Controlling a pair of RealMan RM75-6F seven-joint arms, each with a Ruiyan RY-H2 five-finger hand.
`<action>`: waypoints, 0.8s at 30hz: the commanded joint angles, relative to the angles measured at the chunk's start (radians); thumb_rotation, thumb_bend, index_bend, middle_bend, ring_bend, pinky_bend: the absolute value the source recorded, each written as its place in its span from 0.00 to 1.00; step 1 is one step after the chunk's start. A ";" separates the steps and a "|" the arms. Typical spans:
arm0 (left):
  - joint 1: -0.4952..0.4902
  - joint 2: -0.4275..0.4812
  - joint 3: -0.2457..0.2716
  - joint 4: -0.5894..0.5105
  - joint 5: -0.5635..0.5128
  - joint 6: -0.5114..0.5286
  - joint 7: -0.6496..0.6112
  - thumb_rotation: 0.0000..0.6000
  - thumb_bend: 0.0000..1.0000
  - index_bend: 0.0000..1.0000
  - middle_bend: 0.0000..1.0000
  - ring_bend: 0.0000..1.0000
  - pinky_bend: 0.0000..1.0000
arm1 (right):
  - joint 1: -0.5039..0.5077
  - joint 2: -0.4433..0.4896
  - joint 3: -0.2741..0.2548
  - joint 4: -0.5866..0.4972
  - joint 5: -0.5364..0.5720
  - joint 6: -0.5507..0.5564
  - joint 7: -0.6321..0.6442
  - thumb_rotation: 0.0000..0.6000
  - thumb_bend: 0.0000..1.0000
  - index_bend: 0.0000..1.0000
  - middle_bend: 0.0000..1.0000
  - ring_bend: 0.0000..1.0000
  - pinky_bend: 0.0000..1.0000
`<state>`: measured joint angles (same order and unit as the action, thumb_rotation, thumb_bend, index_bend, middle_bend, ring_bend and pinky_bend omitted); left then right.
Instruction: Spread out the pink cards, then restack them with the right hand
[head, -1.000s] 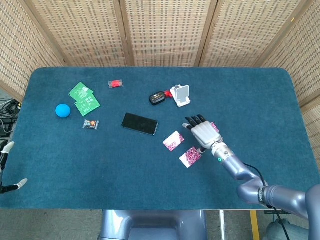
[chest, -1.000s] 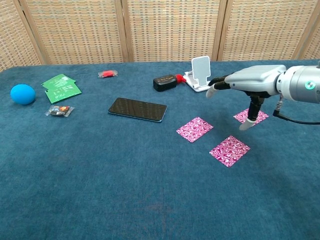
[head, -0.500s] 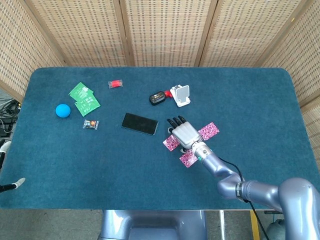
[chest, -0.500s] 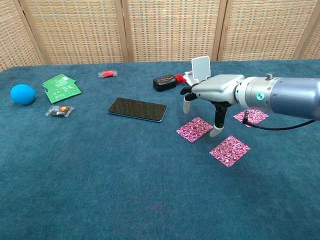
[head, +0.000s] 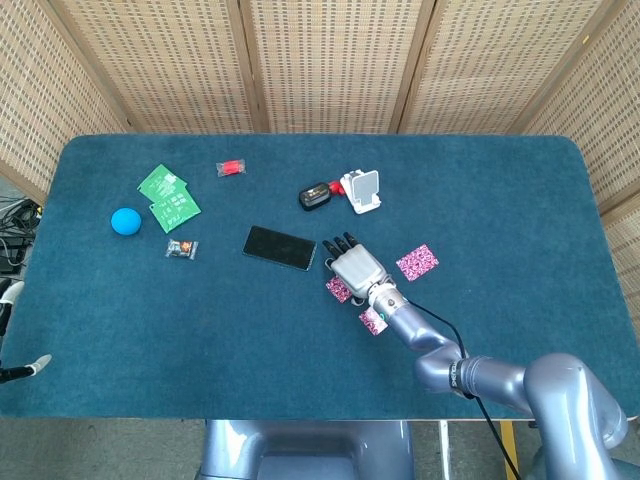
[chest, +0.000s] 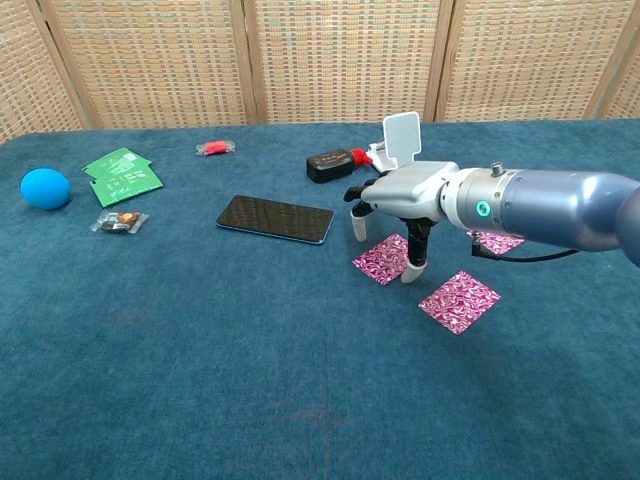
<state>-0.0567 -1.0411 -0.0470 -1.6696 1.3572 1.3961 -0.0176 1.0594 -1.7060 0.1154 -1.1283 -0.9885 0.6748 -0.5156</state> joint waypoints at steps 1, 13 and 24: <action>-0.001 -0.001 0.000 0.000 -0.001 -0.001 0.003 1.00 0.00 0.00 0.00 0.00 0.00 | 0.002 -0.014 -0.003 0.020 -0.003 0.002 -0.006 1.00 0.20 0.33 0.01 0.02 0.06; -0.003 -0.002 -0.001 0.000 -0.005 -0.004 0.003 1.00 0.00 0.00 0.00 0.00 0.00 | 0.003 -0.039 -0.006 0.068 -0.014 -0.003 -0.014 1.00 0.22 0.34 0.02 0.02 0.06; -0.003 -0.001 0.000 -0.002 -0.003 -0.003 0.003 1.00 0.00 0.00 0.00 0.00 0.00 | -0.011 -0.046 -0.008 0.074 -0.044 -0.004 0.021 1.00 0.31 0.45 0.04 0.03 0.06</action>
<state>-0.0595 -1.0421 -0.0466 -1.6714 1.3543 1.3933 -0.0146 1.0491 -1.7509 0.1074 -1.0547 -1.0316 0.6708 -0.4958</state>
